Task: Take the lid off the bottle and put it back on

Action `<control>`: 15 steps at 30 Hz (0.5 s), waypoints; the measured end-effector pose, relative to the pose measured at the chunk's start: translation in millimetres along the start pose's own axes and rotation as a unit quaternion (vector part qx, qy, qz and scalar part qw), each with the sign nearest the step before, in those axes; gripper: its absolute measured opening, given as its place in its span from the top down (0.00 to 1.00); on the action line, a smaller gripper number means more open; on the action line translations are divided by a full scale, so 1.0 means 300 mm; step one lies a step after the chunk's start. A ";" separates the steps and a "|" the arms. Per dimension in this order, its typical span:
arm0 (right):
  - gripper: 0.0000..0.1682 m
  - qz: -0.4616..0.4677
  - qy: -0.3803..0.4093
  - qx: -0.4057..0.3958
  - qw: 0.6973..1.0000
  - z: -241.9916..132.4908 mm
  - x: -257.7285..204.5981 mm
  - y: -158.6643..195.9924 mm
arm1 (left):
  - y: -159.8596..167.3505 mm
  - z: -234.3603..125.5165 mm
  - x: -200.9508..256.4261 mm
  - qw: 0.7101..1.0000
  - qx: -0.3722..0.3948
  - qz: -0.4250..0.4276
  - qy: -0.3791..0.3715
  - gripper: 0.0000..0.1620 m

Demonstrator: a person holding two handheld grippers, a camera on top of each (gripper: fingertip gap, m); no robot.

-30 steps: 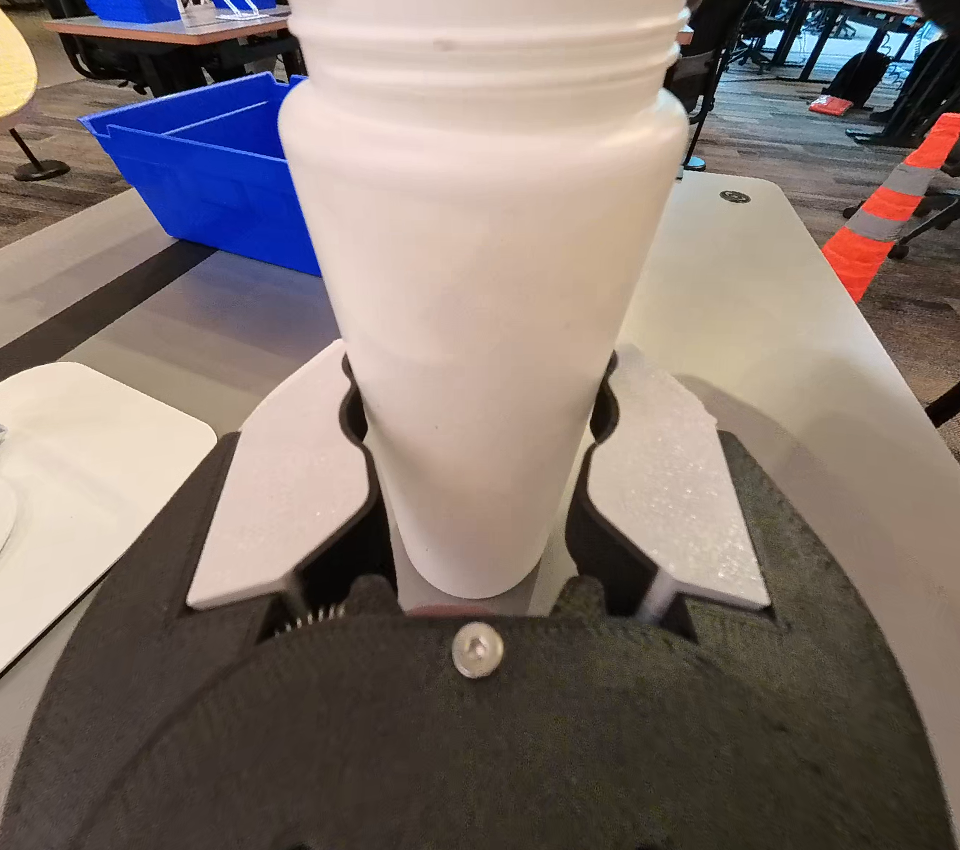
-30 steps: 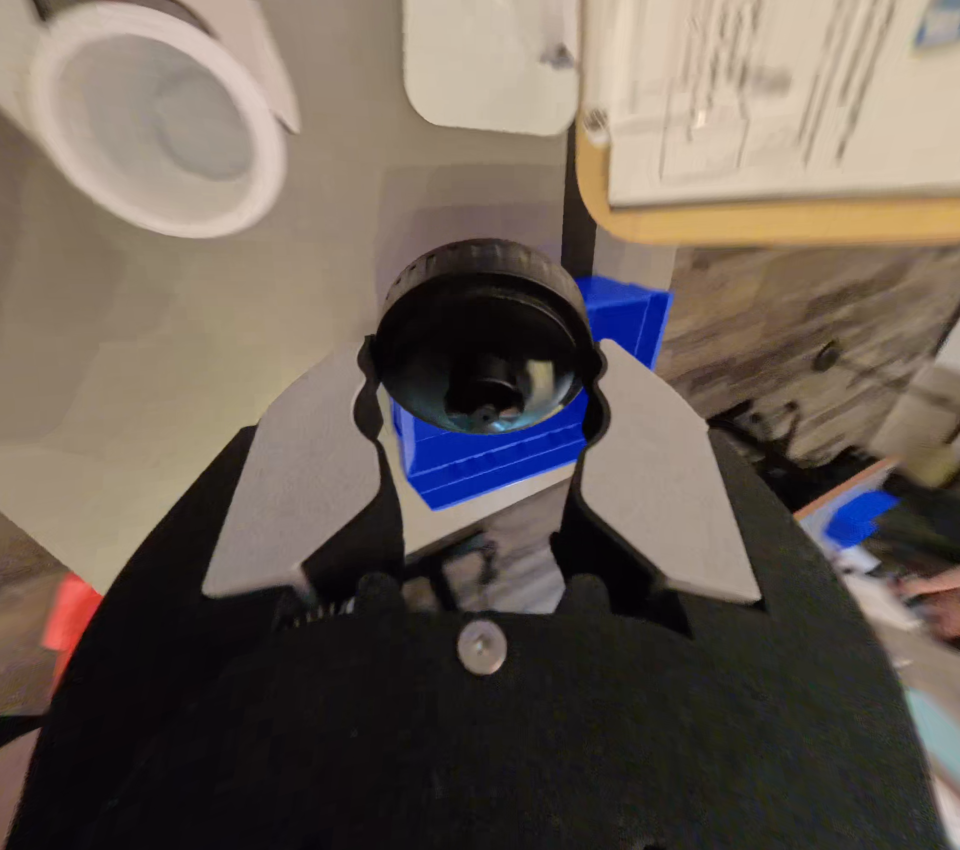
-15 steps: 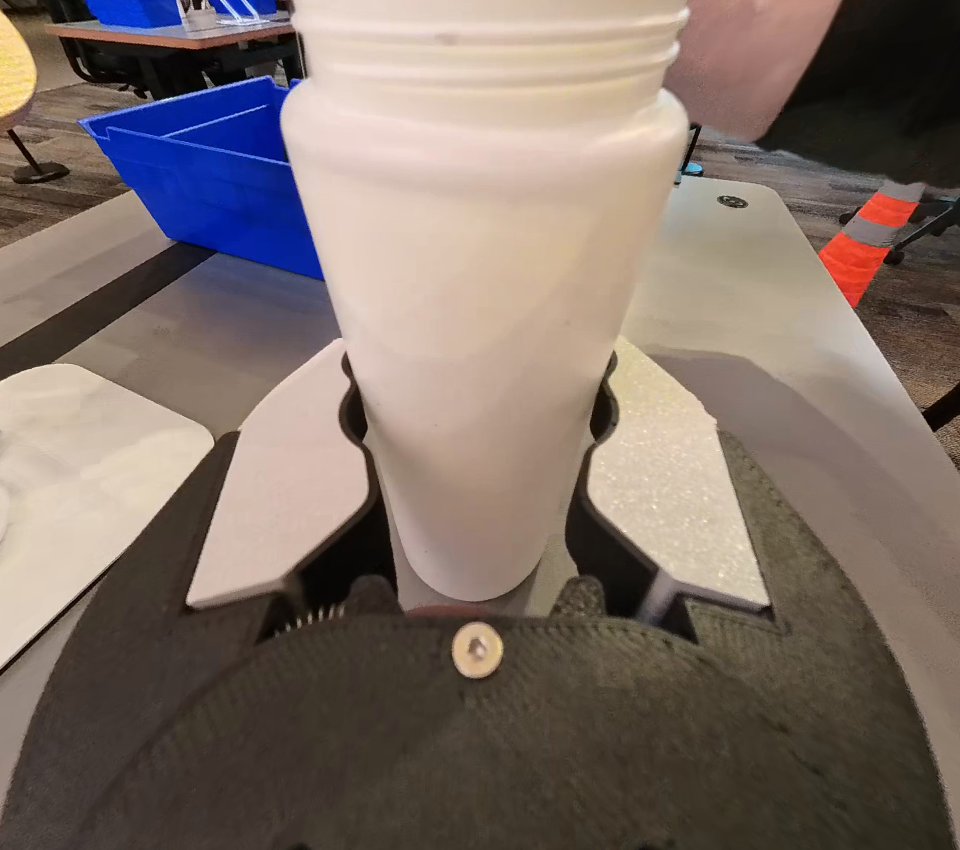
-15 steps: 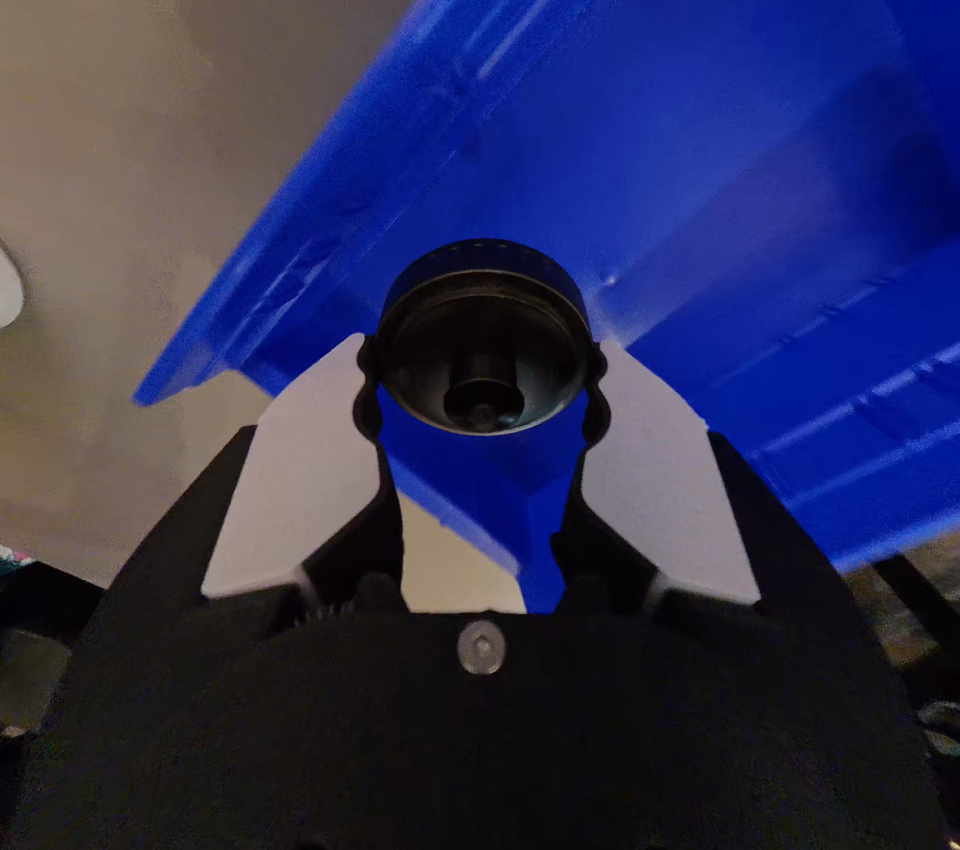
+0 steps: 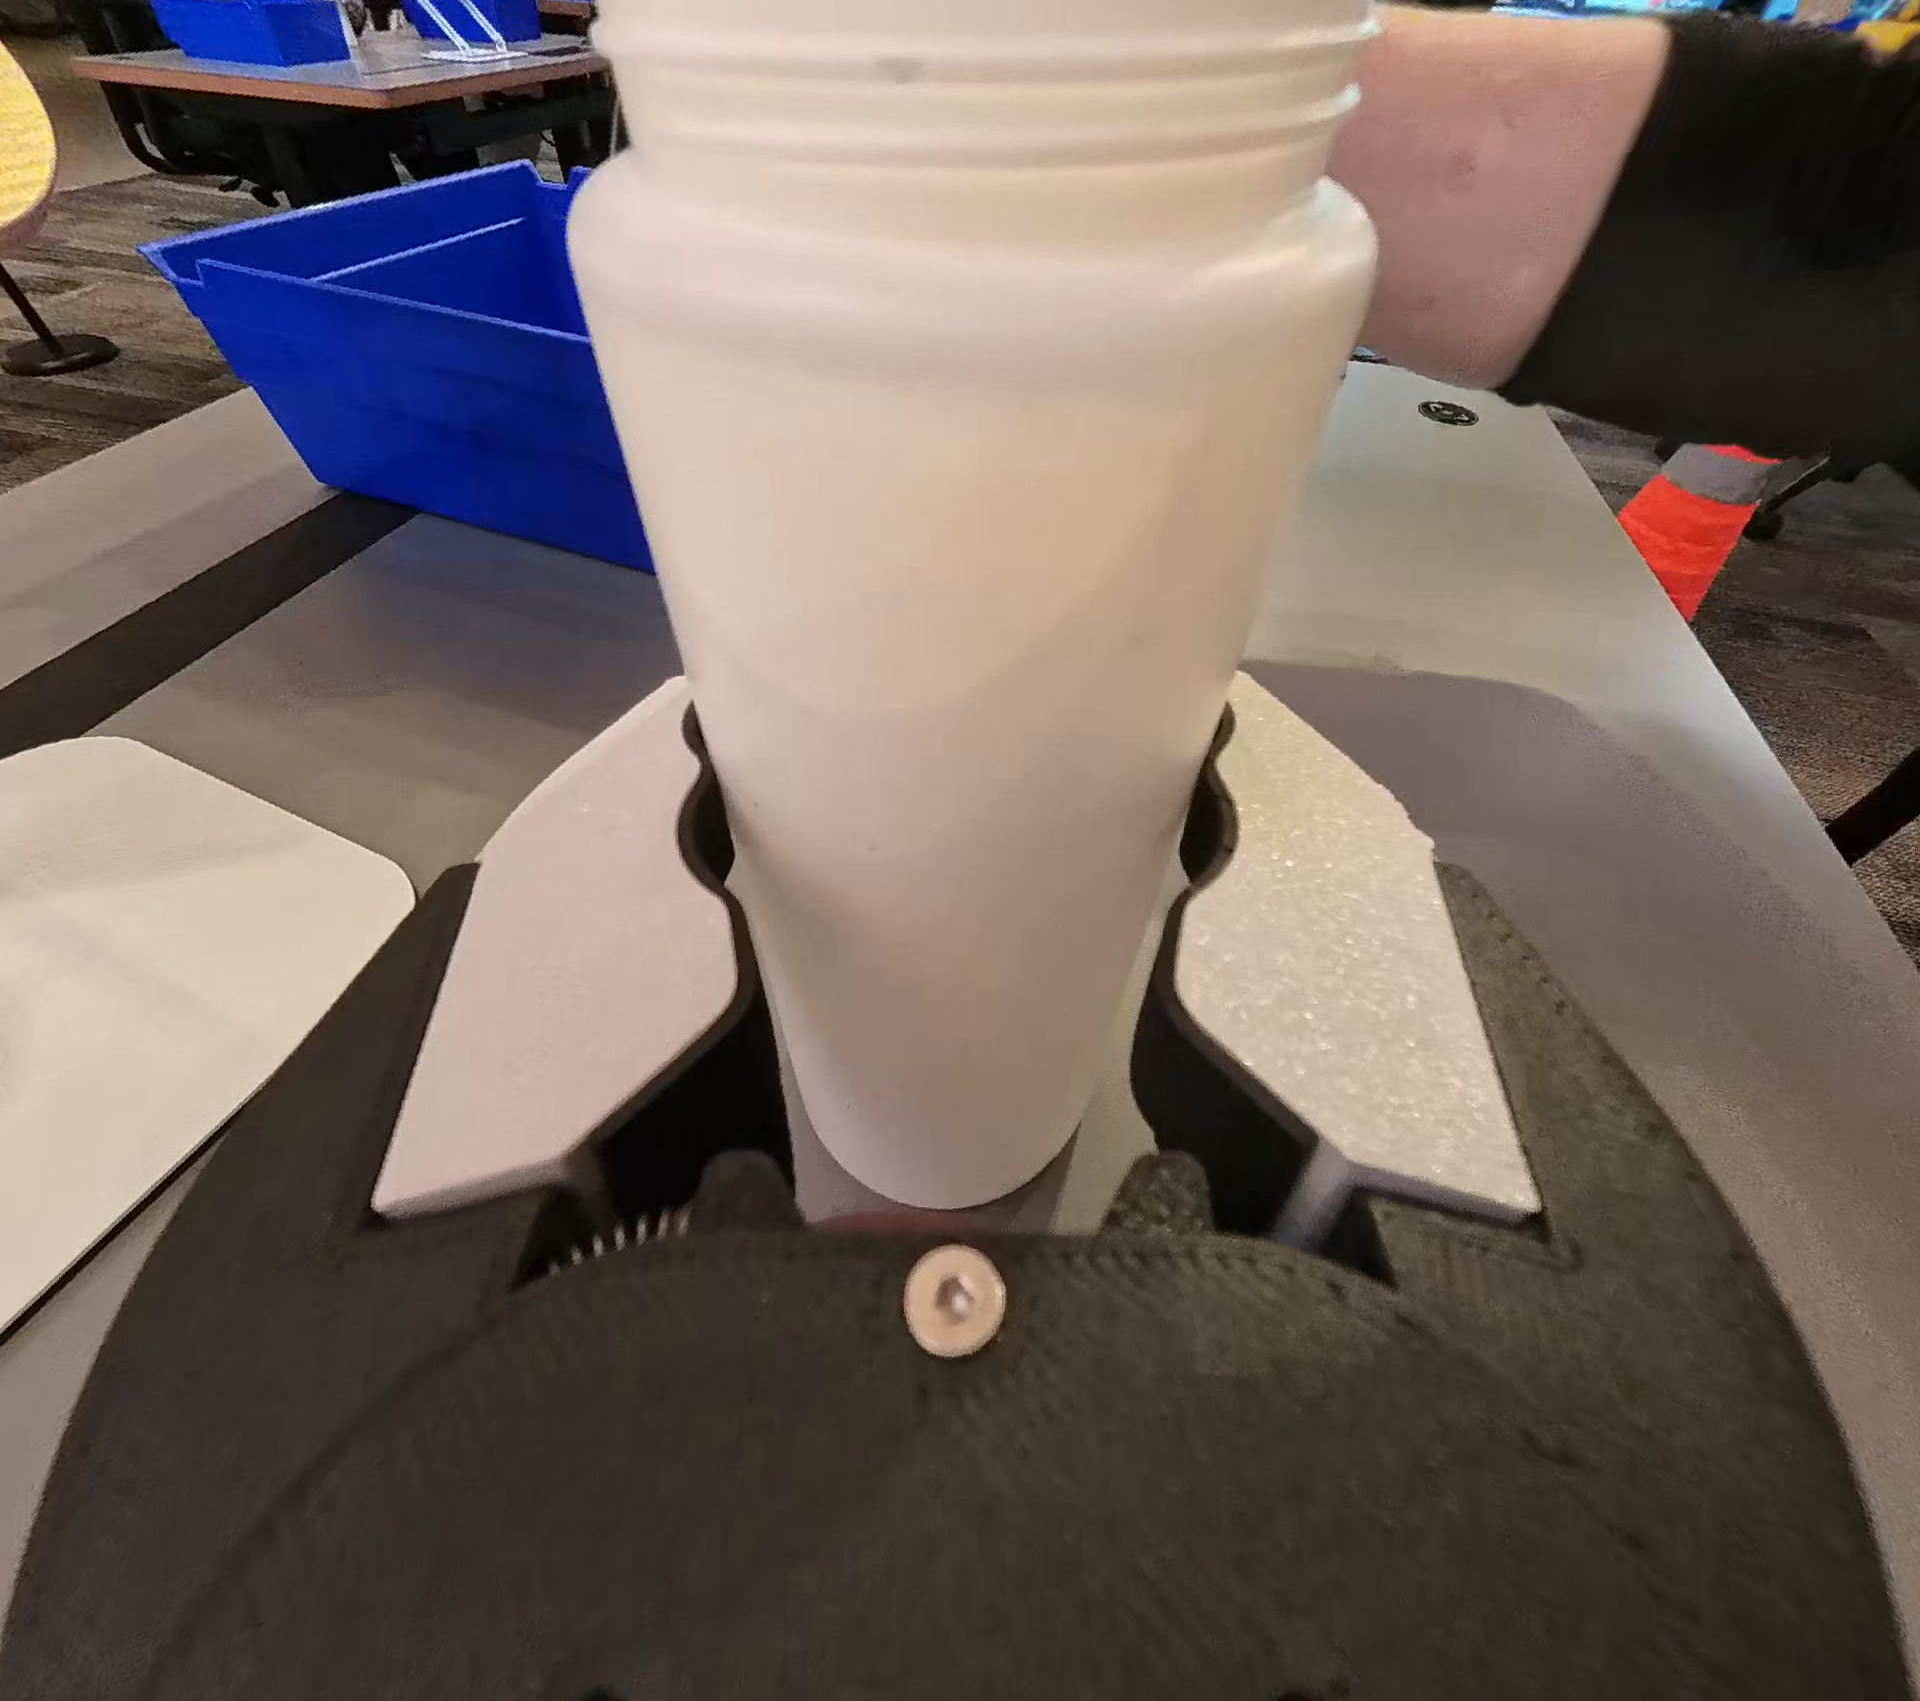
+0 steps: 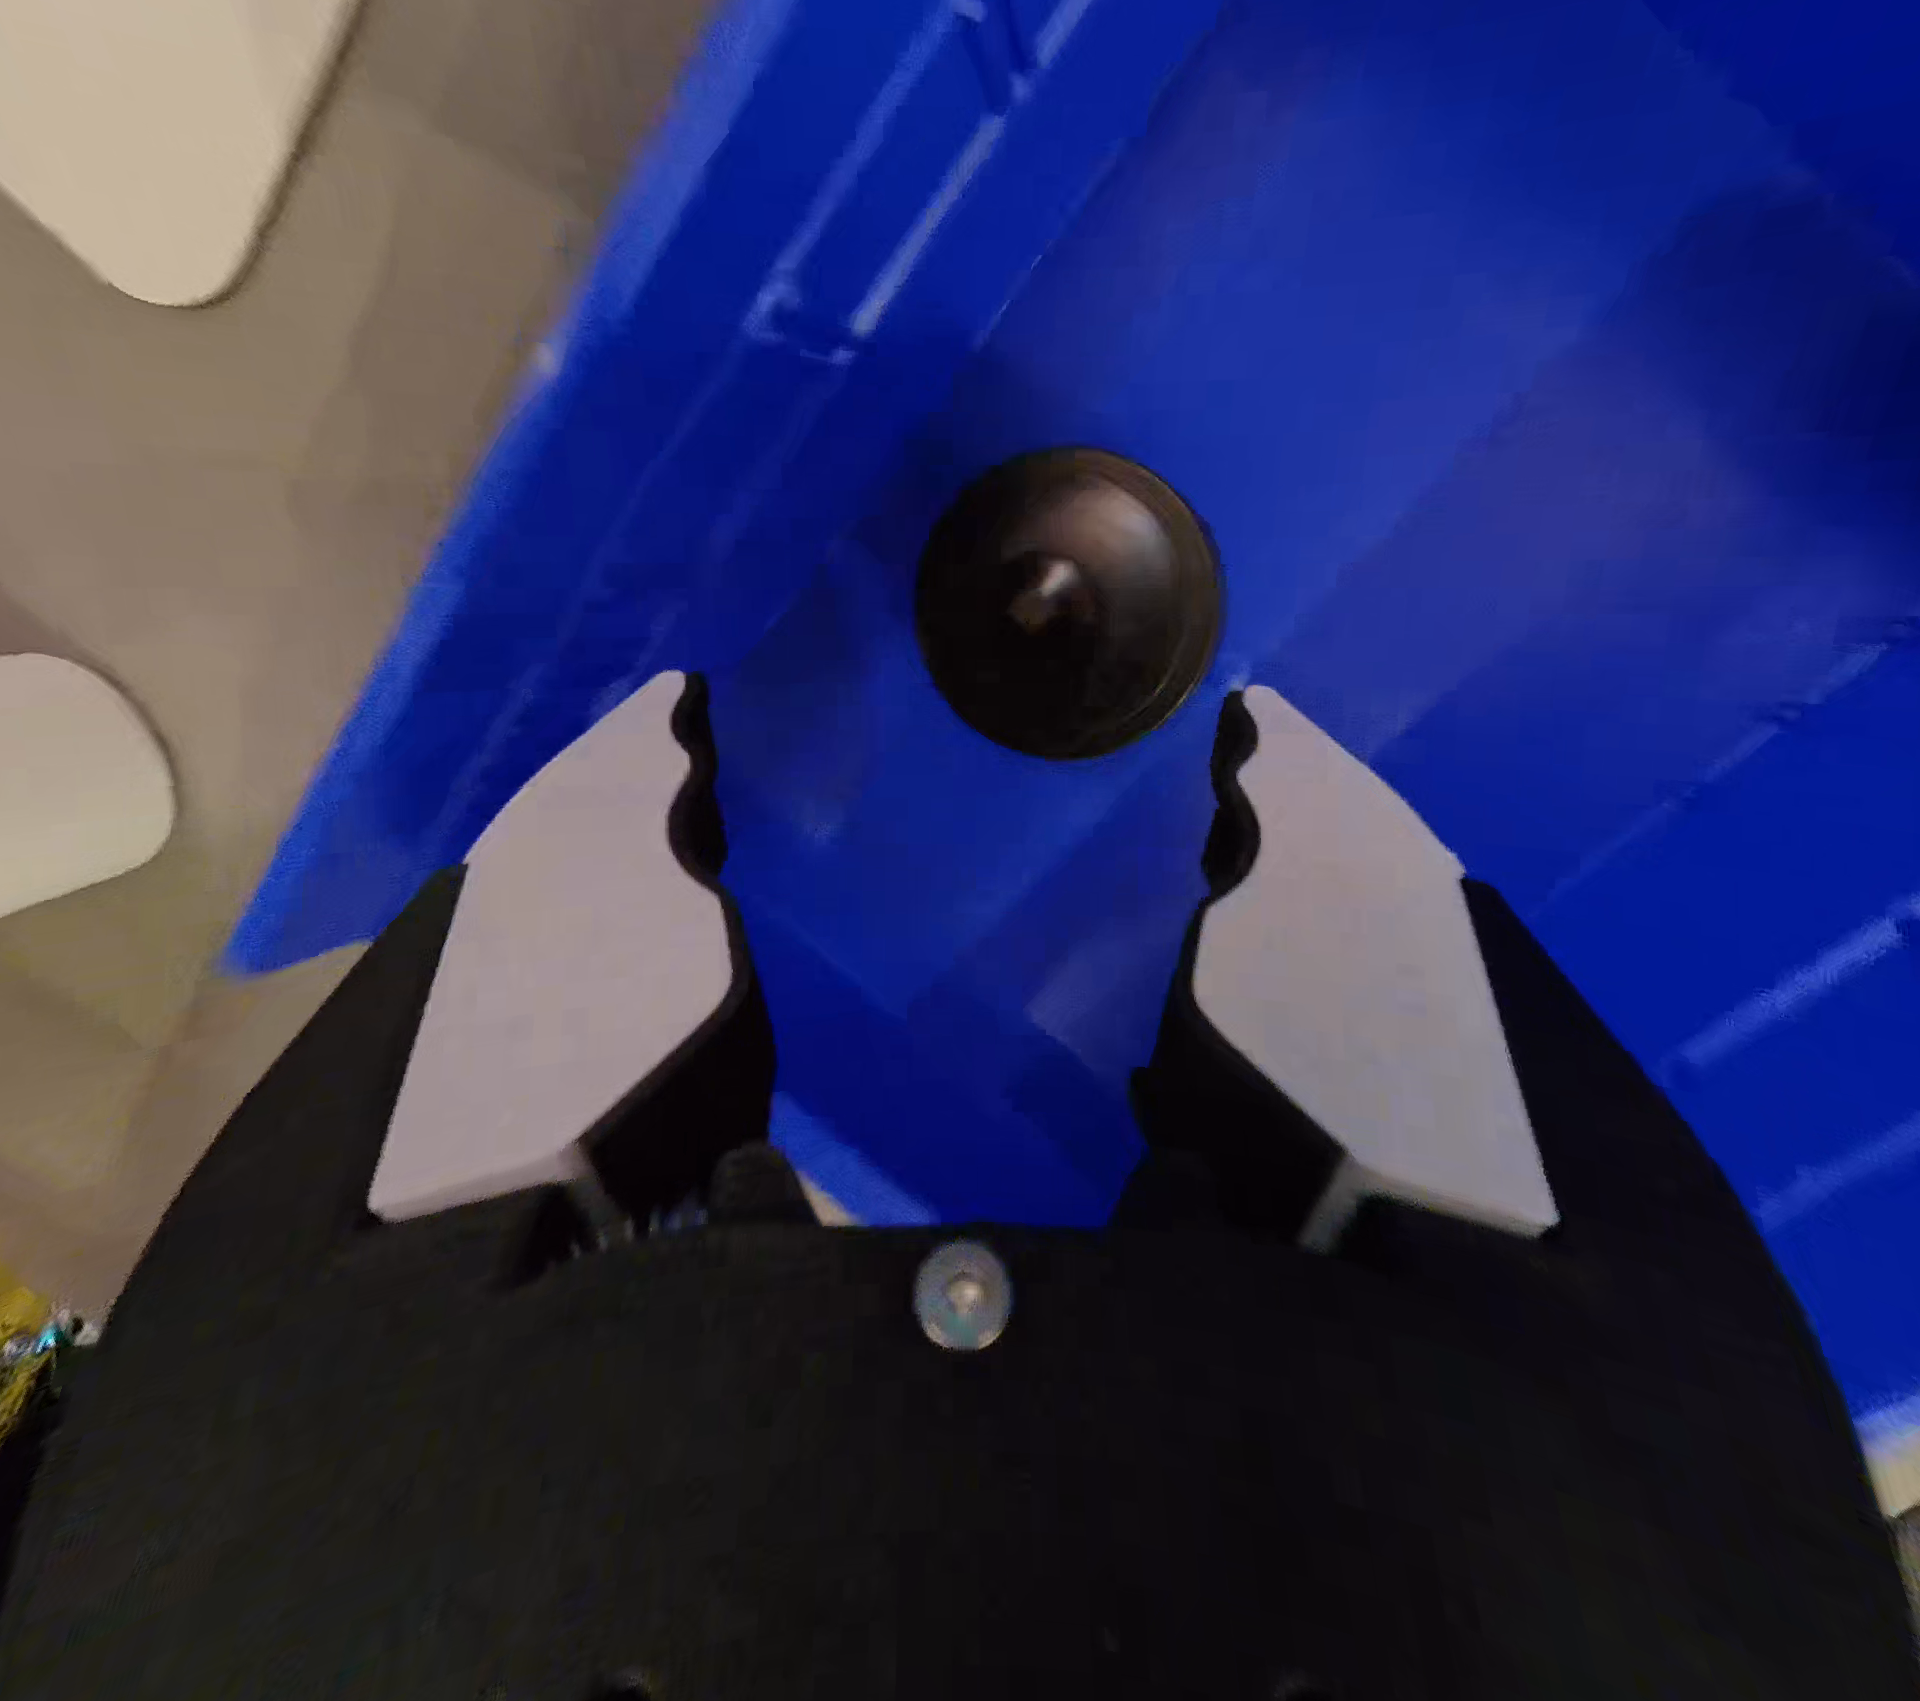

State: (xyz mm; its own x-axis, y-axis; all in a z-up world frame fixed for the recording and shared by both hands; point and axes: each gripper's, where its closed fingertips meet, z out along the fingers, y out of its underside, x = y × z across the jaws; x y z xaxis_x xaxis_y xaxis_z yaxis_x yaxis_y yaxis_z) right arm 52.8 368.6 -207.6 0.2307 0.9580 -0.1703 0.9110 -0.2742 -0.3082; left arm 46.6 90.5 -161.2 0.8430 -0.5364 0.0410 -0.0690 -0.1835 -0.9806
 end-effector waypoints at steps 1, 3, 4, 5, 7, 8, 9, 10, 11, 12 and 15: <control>0.46 -0.011 0.001 0.032 0.999 -0.050 -0.032 -0.008 | 0.000 0.000 0.000 1.000 0.000 0.000 0.000 0.47; 0.46 -0.065 -0.015 0.104 0.992 -0.159 -0.155 -0.026 | 0.000 0.001 0.000 1.000 0.002 -0.001 0.001 0.47; 0.45 -0.101 -0.034 0.143 0.984 -0.211 -0.242 -0.030 | 0.000 0.001 0.000 1.000 0.002 -0.001 0.001 0.47; 0.42 -0.139 -0.060 0.179 0.972 -0.257 -0.341 -0.028 | -0.001 0.002 0.000 1.000 0.002 -0.002 0.001 0.47; 0.35 -0.209 -0.117 0.237 0.942 -0.317 -0.551 0.000 | -0.001 0.004 0.001 1.000 0.003 -0.002 0.001 0.47; 0.29 -0.240 -0.146 0.255 0.925 -0.328 -0.655 0.023 | -0.001 0.004 0.001 1.000 0.003 -0.002 0.001 0.47; 0.25 -0.265 -0.175 0.264 0.911 -0.326 -0.752 0.051 | -0.001 0.005 0.002 1.000 0.003 -0.002 0.001 0.47; 0.24 -0.288 -0.200 0.262 0.899 -0.311 -0.838 0.083 | -0.001 0.005 0.002 1.000 0.003 -0.002 0.000 0.47; 0.24 -0.306 -0.216 0.257 0.891 -0.288 -0.908 0.108 | -0.001 0.005 0.002 1.000 0.002 -0.001 0.000 0.47; 0.23 -0.315 -0.227 0.252 0.887 -0.260 -0.963 0.124 | -0.001 0.005 0.003 1.000 0.002 -0.001 0.000 0.47; 0.24 -0.313 -0.228 0.240 0.890 -0.160 -1.038 0.128 | -0.001 0.007 0.009 1.000 0.001 0.003 0.001 0.47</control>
State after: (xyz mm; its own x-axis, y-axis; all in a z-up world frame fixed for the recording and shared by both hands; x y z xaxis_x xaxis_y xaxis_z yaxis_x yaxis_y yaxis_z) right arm 32.3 63.7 -121.4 -0.5340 0.8316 -0.1526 0.5355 0.1930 -0.8222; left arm 49.9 90.9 -161.3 0.8418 -0.5385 0.0361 -0.0727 -0.1794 -0.9811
